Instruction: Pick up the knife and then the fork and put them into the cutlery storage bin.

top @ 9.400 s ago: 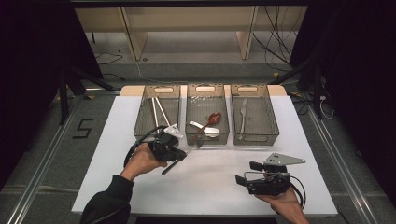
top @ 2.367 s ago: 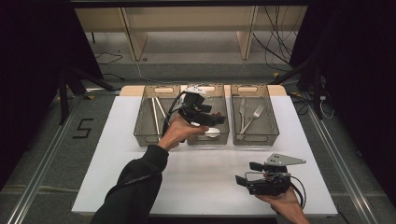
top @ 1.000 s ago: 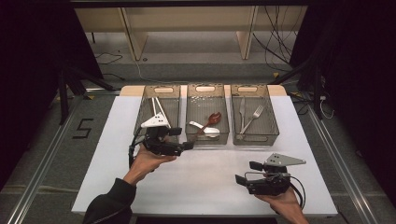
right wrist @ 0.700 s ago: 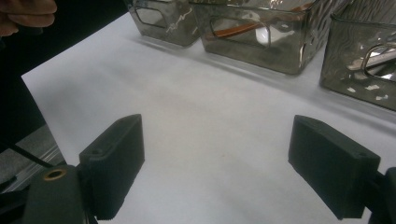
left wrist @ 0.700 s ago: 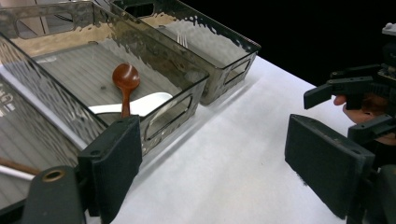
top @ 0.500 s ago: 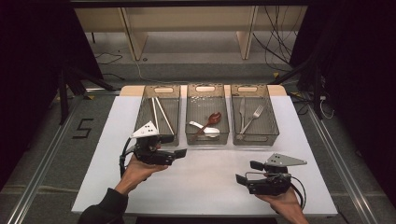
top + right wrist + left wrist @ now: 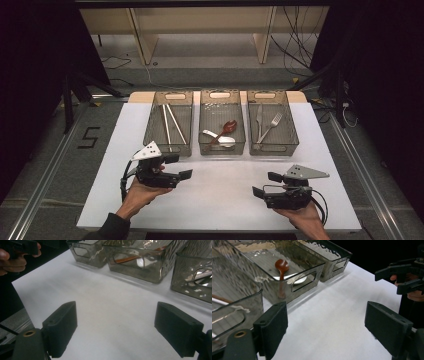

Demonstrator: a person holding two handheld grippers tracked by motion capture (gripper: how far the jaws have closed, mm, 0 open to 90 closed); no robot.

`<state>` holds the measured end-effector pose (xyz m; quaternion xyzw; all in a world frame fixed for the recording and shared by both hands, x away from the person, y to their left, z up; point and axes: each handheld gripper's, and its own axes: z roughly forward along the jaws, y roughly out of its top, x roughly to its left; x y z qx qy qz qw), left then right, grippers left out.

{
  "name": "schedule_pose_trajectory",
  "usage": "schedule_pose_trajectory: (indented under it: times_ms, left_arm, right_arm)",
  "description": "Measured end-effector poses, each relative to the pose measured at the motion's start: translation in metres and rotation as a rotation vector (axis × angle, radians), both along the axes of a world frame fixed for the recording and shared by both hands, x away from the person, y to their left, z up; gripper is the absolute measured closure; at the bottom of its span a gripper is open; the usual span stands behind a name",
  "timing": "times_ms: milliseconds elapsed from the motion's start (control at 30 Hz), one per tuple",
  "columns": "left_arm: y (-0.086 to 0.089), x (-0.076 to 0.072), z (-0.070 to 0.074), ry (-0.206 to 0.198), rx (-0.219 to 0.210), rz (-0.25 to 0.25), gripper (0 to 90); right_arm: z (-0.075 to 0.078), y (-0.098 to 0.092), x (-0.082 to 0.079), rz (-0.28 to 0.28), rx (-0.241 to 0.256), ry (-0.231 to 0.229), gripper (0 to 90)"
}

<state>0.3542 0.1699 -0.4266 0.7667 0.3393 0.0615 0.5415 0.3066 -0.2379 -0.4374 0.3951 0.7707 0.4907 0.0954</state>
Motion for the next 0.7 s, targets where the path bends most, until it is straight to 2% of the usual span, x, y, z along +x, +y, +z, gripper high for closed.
schedule_pose_trajectory:
  times_ms: [267, 467, 633, 700]
  left_arm:
    - [0.013, -0.009, -0.010, 0.014, 0.001, 0.022, 18.2]
    - [0.013, -0.014, -0.017, 0.017, 0.043, 0.040, 17.3]
    - [0.015, -0.017, -0.023, 0.033, 0.043, 0.042, 17.2]
    - [0.017, -0.017, -0.023, 0.028, 0.034, 0.046, 17.3]
  right_arm:
    - [0.001, 0.003, -0.001, 0.002, -0.006, -0.008, 18.9]
    - [0.001, 0.002, -0.002, -0.001, -0.003, -0.013, 18.8]
    - [0.001, 0.001, -0.002, -0.006, 0.002, -0.015, 18.8]
    - [0.001, 0.001, -0.002, -0.006, -0.002, -0.016, 18.8]
